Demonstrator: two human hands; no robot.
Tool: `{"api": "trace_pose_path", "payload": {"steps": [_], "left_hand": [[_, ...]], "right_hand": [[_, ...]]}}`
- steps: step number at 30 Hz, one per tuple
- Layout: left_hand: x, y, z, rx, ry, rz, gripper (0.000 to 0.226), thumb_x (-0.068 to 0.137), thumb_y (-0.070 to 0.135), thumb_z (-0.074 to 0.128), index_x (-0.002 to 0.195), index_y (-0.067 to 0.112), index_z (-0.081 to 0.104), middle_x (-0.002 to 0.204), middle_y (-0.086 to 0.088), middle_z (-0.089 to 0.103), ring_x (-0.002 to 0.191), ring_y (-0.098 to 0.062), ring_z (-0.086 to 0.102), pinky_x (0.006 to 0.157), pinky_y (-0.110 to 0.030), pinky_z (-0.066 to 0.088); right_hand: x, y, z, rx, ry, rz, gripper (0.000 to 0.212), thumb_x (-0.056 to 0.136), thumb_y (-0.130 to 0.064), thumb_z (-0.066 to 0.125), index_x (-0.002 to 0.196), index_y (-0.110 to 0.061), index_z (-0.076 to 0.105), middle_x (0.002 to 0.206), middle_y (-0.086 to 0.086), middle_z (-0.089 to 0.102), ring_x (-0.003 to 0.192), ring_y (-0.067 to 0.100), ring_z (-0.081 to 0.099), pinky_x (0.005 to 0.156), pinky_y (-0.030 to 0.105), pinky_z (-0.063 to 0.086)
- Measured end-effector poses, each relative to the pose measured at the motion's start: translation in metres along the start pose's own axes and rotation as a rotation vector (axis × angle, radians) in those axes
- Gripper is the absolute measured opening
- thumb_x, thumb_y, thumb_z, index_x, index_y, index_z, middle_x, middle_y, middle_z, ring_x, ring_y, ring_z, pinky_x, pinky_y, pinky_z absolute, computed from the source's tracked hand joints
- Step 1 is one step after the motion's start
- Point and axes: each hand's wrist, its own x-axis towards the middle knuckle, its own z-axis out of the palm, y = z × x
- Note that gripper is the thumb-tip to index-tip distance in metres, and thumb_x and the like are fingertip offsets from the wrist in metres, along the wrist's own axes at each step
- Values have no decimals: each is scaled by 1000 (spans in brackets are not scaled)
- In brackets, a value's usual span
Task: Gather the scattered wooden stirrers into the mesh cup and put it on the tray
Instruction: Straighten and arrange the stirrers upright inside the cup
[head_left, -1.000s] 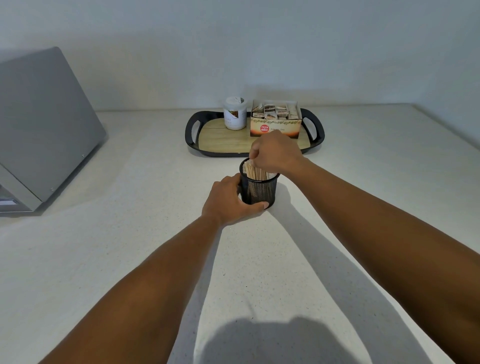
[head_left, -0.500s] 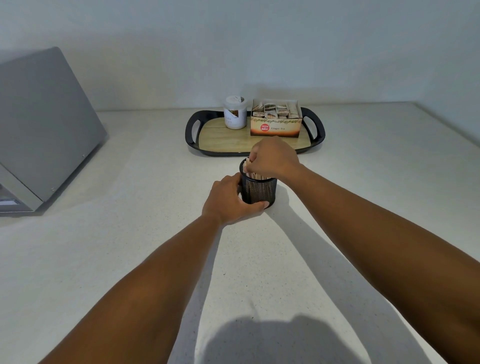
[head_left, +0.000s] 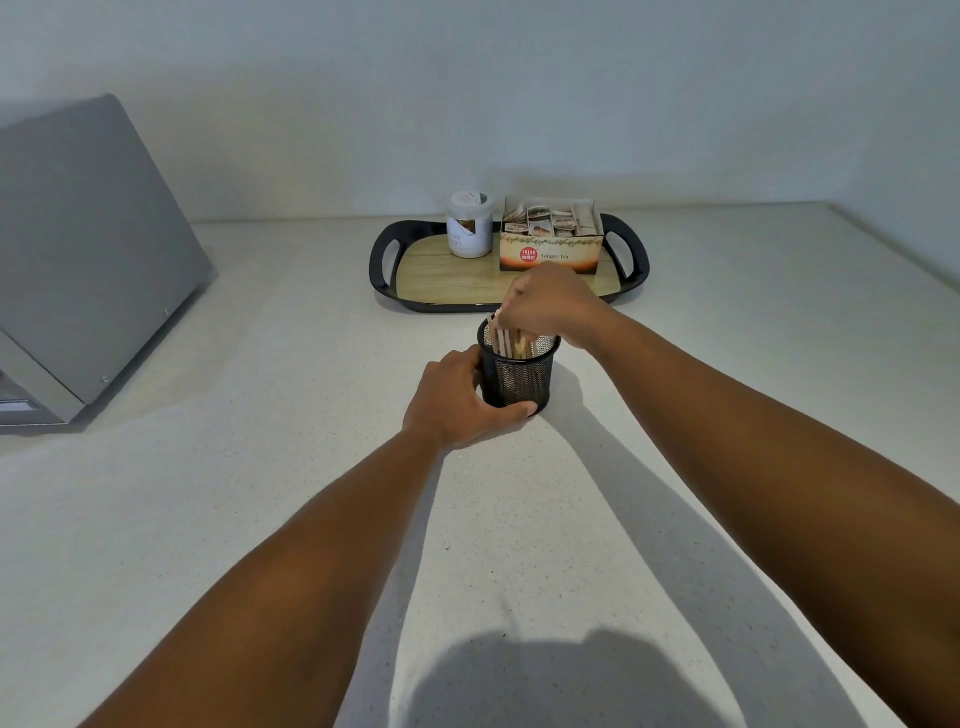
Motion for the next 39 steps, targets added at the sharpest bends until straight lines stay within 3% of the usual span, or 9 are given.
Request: {"api": "trace_pose_path", "payload": {"steps": [7,13,20,25,32,39], "left_hand": [[0,0,0,22,1,-2,84,59,77,74,126,28,59,113,10,71,99,-8,65,78,-23,59],[0,-1,1,24,-4,-20,84,58,79,73,125,29,57,111,11,69,98,-10,65,76,-21,59],[0,-1,2,30,-9,-19,89,58,80,71,129,27,56,114,9,68,99,-11,64,78,-23,59],[1,0,1,24,-8,-21,88,60,77,73,128,26,56,116,8,68,99,-10,63,76,-20,58],[0,2,0,29,-8,-21,87,59,79,72,128,28,56,114,9,69,97,-9,63,77,-24,60],[-1,3,-2,22,-10,-27,83,59,78,73,124,28,59,111,10,70,97,-9,65,75,-20,58]], "right_hand": [[2,0,-4,-74,-15,-30,24,84,-19,66,100,-1,71,99,14,73,96,28,68,89,44,56],[4,5,12,-227,43,-39,30,80,-33,71,102,-14,73,93,3,69,88,20,64,72,32,56],[6,7,9,-154,165,-75,19,84,-19,69,102,-18,73,102,-2,67,99,18,61,81,37,57],[6,6,14,-258,106,-148,23,90,-17,58,107,-19,74,109,1,68,106,20,59,86,39,56],[5,10,2,-191,172,-121,17,87,-17,63,100,-17,74,102,2,71,99,19,64,82,39,57],[2,6,3,-172,-32,-81,25,80,-13,75,105,-11,72,103,6,72,95,22,69,87,40,57]]}}
